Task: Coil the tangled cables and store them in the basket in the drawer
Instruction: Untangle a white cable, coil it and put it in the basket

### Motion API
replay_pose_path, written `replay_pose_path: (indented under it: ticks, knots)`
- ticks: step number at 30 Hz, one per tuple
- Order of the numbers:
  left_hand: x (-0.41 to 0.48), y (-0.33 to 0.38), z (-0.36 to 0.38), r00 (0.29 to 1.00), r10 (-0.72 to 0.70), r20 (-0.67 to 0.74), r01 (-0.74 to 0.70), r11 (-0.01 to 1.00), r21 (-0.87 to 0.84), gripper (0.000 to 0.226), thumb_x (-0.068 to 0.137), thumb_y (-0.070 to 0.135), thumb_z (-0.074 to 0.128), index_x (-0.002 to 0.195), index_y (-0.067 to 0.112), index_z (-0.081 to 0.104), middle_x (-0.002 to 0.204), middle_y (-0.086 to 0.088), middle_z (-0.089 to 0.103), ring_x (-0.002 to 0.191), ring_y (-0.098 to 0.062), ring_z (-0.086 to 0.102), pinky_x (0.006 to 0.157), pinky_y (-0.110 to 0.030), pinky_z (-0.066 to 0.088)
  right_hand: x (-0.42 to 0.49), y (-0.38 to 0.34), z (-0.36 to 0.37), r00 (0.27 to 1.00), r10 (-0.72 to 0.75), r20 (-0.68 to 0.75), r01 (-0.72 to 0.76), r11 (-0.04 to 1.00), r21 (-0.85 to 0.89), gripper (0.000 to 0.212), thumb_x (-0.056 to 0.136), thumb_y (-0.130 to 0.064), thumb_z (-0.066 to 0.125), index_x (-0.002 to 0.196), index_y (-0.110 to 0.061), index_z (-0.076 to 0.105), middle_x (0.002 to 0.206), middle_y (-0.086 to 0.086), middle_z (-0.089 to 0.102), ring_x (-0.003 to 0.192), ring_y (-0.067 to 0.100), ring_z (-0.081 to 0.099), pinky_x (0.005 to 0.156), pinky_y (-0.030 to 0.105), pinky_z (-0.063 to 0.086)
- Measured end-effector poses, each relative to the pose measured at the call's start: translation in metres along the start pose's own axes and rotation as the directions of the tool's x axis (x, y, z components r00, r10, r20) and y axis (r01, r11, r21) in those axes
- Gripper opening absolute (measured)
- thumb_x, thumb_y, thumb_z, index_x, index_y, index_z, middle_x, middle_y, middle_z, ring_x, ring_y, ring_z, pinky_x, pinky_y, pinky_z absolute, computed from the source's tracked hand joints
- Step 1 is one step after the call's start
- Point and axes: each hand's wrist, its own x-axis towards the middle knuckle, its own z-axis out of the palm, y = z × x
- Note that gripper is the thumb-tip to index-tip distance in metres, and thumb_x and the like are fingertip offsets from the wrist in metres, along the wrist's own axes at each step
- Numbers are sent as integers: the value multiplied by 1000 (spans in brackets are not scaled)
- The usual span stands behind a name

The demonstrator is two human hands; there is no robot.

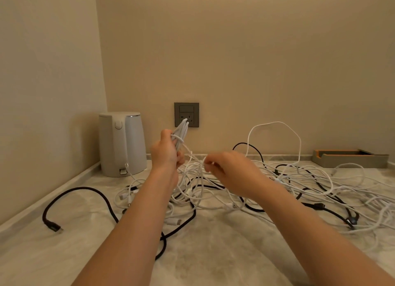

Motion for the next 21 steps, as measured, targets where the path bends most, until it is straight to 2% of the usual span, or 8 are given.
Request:
replay_pose_path:
  ticks: [2,4,7,10,13,16,18,21]
  knots:
    - [2,4,-4,993,54,-106,-47,997,68,34,95,23,43,63,12,45,46,2,34,34,-9,30,37,-20,25,0,-15,-1,983,-182,-26,181,983,-30,24,100,-24,42,92,-14,62,82,2,65,72,23,57,62,33,46]
    - [6,5,-10,953,274,-132,-206,901,382,40,96,24,43,58,12,45,50,0,38,43,-13,33,44,-24,26,2,-24,-4,934,-309,-177,300,951,-78,31,99,-26,42,82,-11,63,71,3,61,62,25,55,54,36,45]
    - [2,2,-11,865,497,66,-392,586,709,50,98,28,42,51,14,40,48,1,36,45,-13,30,46,-26,22,1,-19,-9,820,-406,-404,346,913,-214,39,93,-34,41,70,-14,65,61,-4,58,48,17,53,41,25,40]
    - [-1,-2,-6,839,444,314,-509,436,743,53,100,32,41,49,18,39,46,4,37,44,-13,32,49,-27,25,-1,-2,-16,755,-407,-514,346,913,-216,36,92,-35,45,70,-15,66,63,-7,60,51,11,54,42,25,44]
    - [0,-4,-1,789,289,542,-608,488,626,58,101,33,37,46,18,39,39,9,34,38,-7,30,49,-26,27,-1,12,-24,721,-352,-596,307,934,-180,33,90,-38,49,72,-15,65,64,-8,60,53,9,53,44,24,43]
    - [-5,-1,4,714,144,685,-626,569,533,55,102,29,34,51,10,42,43,6,33,36,-7,27,46,-26,27,-1,22,-24,748,-265,-609,236,963,-129,35,88,-45,49,73,-18,64,69,-9,56,59,10,53,48,23,40]
    - [-10,2,7,677,70,732,-592,644,485,53,103,26,34,54,7,45,44,4,36,35,-7,30,42,-20,30,0,29,-24,803,-171,-570,243,969,52,35,87,-49,50,72,-20,63,68,-12,53,59,8,51,51,25,40]
    - [-17,5,9,650,-34,759,-483,752,448,51,102,28,35,63,1,55,47,0,44,36,-6,35,39,-16,29,3,31,-21,903,-49,-427,265,846,463,26,84,-49,52,67,-31,60,56,-11,51,52,4,42,51,24,35]
